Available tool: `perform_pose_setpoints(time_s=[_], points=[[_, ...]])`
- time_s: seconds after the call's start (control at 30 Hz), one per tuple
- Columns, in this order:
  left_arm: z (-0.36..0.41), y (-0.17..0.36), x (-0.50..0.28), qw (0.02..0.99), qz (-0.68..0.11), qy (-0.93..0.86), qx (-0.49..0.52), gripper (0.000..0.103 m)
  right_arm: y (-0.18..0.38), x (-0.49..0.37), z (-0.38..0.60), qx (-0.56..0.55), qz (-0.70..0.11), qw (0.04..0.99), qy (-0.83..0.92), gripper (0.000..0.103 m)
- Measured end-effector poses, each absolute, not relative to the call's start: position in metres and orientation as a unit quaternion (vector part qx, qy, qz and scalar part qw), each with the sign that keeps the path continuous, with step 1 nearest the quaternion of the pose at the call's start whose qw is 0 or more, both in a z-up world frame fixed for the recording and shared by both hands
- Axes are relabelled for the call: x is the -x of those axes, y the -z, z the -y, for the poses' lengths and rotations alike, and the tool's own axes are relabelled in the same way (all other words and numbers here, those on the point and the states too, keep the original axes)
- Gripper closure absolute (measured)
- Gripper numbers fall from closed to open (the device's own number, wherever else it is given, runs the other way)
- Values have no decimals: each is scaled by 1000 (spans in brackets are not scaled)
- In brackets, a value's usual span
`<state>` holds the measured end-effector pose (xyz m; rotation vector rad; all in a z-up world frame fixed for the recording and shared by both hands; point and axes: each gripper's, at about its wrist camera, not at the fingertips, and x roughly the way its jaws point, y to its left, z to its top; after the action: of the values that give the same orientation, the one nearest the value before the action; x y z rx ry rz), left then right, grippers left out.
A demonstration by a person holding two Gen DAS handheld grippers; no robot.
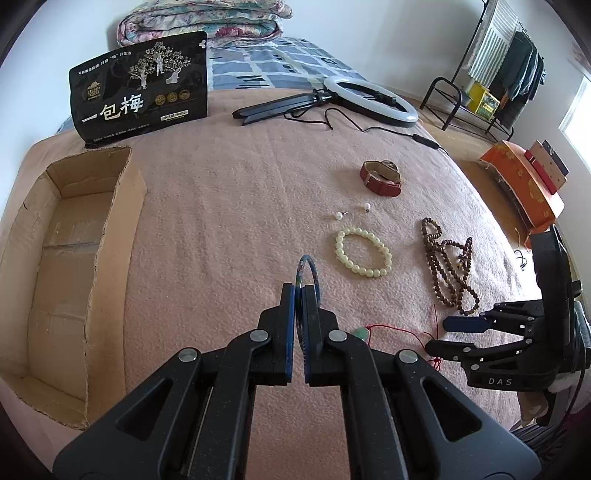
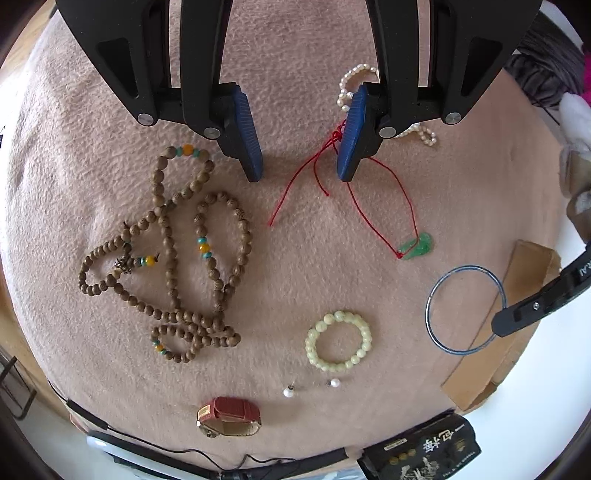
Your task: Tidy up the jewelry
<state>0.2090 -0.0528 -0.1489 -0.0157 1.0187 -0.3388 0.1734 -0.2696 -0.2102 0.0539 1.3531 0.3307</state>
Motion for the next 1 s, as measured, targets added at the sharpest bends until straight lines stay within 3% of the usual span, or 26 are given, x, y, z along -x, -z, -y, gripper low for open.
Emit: perform_pose_setpoints(time_s=[0.23, 0.3, 0.33, 0.37, 1.0], points=[[53, 149, -210, 859, -486, 162, 9, 102, 216, -172, 274, -94, -641, 744, -164, 63], [53, 148, -209, 859, -485, 161, 9, 102, 219, -172, 275, -79, -639, 748, -161, 72], [54, 147, -209, 860, -485, 162, 9, 102, 216, -171, 274, -74, -639, 749, -160, 91], [53, 146, -208, 860, -483, 162, 10, 102, 217, -171, 272, -67, -638, 750, -158, 101], [7, 85, -181, 884, -437, 160, 51, 102, 124, -161, 259, -105, -527, 823, -185, 103]])
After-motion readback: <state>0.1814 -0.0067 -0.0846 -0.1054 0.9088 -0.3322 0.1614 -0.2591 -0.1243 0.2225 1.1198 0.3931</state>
